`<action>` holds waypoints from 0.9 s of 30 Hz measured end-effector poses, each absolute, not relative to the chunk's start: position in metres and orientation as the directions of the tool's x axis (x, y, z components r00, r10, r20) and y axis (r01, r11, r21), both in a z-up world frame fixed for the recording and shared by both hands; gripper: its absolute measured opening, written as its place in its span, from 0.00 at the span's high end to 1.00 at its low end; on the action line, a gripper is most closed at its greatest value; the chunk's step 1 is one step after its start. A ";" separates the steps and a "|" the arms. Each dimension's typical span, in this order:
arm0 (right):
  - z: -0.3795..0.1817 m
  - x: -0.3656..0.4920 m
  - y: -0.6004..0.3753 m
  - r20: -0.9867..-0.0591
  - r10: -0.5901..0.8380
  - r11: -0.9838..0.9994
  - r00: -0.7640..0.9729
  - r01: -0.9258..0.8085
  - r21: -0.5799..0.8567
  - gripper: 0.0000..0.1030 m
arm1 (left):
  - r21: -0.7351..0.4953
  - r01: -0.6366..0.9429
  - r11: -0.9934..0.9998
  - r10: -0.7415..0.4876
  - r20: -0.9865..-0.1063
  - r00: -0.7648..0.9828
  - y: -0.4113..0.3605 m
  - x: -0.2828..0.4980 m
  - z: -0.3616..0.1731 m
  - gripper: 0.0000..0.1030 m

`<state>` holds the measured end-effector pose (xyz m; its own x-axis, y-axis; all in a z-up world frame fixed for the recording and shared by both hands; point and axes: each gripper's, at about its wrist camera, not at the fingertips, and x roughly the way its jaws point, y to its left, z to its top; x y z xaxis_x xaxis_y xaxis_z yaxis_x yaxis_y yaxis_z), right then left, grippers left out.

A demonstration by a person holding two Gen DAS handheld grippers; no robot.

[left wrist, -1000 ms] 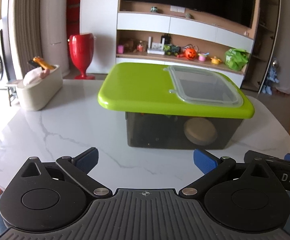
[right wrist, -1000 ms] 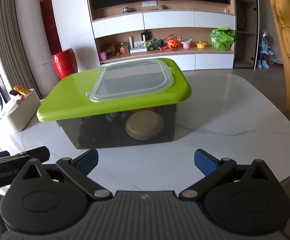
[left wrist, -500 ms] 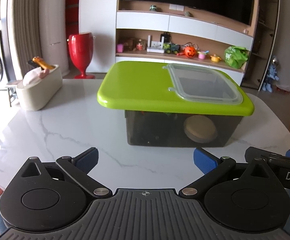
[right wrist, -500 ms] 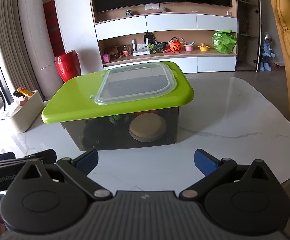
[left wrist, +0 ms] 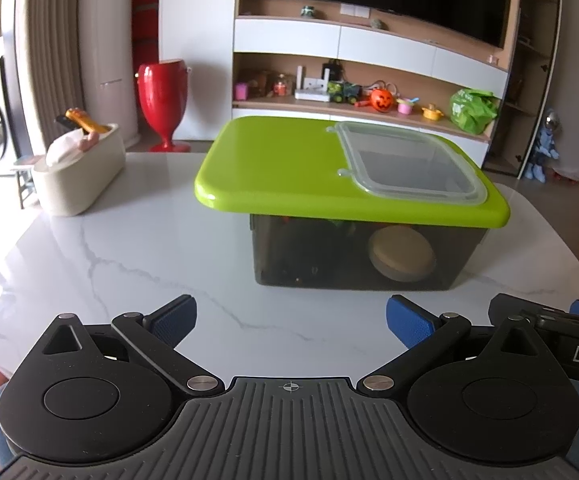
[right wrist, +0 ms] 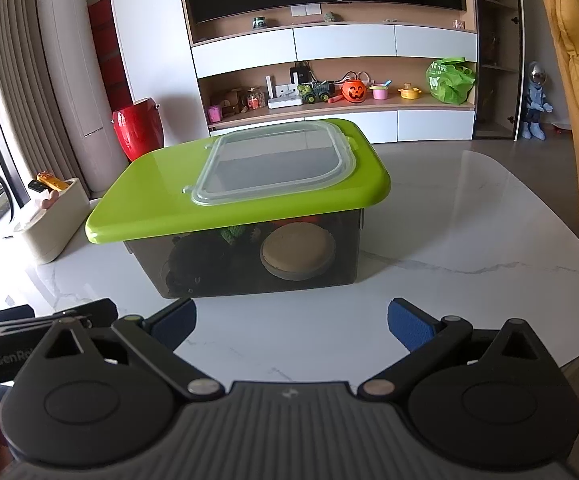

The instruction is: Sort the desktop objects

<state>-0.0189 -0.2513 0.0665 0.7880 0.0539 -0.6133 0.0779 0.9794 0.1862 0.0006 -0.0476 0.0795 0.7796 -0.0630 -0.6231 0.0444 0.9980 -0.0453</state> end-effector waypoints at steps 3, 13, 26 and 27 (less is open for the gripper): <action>0.066 -0.019 -0.251 -0.615 0.058 0.979 0.787 0.076 0.190 0.00 | -0.043 0.042 0.998 -0.060 -0.625 0.779 -0.048 0.000 0.079 0.00; 0.064 -0.016 -0.252 -0.620 0.060 0.979 0.782 0.075 0.188 0.00 | -0.051 0.044 0.998 -0.066 -0.623 0.779 -0.046 0.001 0.080 0.00; 0.059 -0.009 -0.254 -0.634 0.021 0.984 0.773 0.097 0.151 0.00 | -0.026 0.042 0.999 -0.050 -0.631 0.775 -0.050 0.011 0.080 0.00; 0.059 -0.008 -0.255 -0.634 0.020 0.984 0.773 0.098 0.151 0.00 | -0.018 0.043 0.999 -0.045 -0.631 0.774 -0.051 0.012 0.080 0.00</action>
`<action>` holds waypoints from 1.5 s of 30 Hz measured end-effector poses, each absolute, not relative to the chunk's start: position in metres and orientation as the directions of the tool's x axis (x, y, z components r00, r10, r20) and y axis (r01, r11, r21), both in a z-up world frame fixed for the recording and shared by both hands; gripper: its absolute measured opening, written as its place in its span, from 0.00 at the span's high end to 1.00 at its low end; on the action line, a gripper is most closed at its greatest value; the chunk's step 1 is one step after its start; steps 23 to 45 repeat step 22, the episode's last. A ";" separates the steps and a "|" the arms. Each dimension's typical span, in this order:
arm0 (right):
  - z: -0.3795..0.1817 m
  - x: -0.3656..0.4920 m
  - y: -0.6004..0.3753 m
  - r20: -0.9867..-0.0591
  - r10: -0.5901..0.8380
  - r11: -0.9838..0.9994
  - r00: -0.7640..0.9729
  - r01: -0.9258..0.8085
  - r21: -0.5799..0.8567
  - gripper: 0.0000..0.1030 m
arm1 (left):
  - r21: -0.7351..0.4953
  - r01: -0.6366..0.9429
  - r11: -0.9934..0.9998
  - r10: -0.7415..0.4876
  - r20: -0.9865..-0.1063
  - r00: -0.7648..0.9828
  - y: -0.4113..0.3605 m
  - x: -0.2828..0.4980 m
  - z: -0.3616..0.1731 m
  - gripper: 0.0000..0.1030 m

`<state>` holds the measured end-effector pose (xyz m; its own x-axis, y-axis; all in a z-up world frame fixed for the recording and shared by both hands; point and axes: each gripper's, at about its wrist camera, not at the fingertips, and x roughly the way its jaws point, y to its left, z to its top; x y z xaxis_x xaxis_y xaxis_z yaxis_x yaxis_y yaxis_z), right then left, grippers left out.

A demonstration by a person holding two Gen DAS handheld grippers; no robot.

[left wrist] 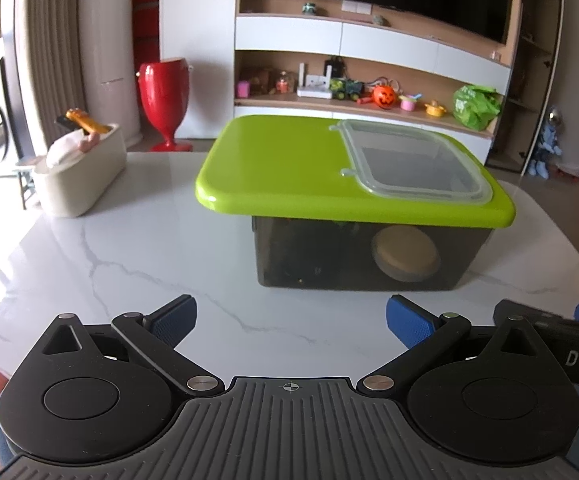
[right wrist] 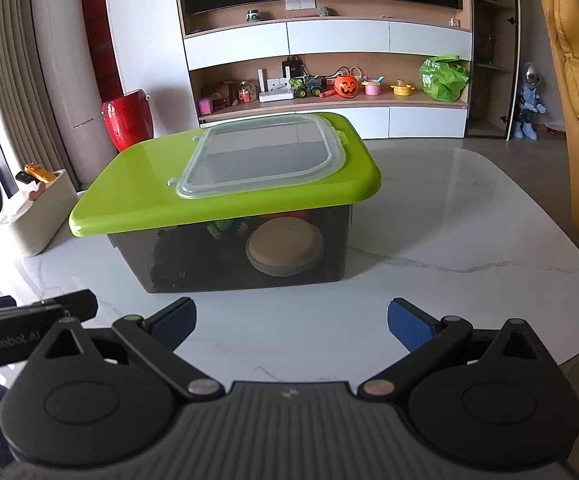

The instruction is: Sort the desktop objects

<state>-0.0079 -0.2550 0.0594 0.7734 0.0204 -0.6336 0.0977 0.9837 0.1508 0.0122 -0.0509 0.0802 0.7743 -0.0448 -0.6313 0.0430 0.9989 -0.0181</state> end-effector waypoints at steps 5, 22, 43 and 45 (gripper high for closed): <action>0.064 0.000 -0.254 -0.628 0.005 0.988 0.778 0.093 0.124 0.00 | 0.025 0.042 0.999 -0.018 -0.620 0.785 -0.057 0.021 0.085 0.00; 0.060 0.031 -0.256 -0.640 -0.011 0.994 0.768 0.080 0.078 0.00 | 0.046 0.038 0.998 -0.001 -0.632 0.775 -0.060 0.052 0.071 0.00; 0.060 0.031 -0.256 -0.640 -0.011 0.994 0.768 0.080 0.078 0.00 | 0.046 0.038 0.998 -0.001 -0.632 0.775 -0.060 0.052 0.071 0.00; 0.060 0.031 -0.256 -0.640 -0.011 0.994 0.768 0.080 0.078 0.00 | 0.046 0.038 0.998 -0.001 -0.632 0.775 -0.060 0.052 0.071 0.00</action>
